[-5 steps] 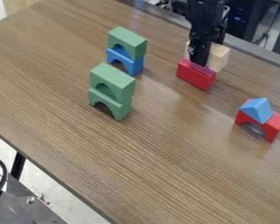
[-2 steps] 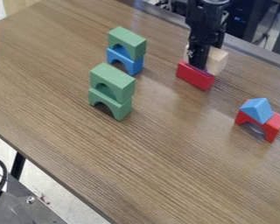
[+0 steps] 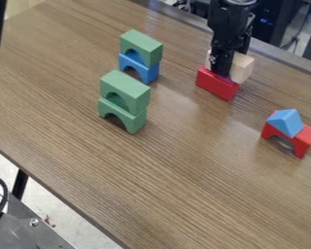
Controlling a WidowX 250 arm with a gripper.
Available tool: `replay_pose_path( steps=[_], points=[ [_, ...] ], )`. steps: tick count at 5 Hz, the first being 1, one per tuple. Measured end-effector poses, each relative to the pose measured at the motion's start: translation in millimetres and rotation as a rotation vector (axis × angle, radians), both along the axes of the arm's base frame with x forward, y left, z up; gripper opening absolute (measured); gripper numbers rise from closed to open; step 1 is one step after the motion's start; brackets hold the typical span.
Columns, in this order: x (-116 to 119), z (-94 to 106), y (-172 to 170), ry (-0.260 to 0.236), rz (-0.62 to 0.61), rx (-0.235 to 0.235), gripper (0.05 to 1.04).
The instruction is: Put the white arch on the red rectangular object
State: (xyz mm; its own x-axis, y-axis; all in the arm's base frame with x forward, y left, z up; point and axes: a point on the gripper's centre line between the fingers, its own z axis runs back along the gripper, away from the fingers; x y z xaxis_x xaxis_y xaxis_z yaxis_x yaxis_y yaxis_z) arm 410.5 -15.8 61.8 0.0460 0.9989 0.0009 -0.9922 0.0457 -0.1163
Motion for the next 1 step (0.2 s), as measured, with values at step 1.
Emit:
replay_pose_path(
  steps=[1],
  points=[
    [3.3,3.8,0.9,-0.012,0.000,0.002,0.593]
  ],
)
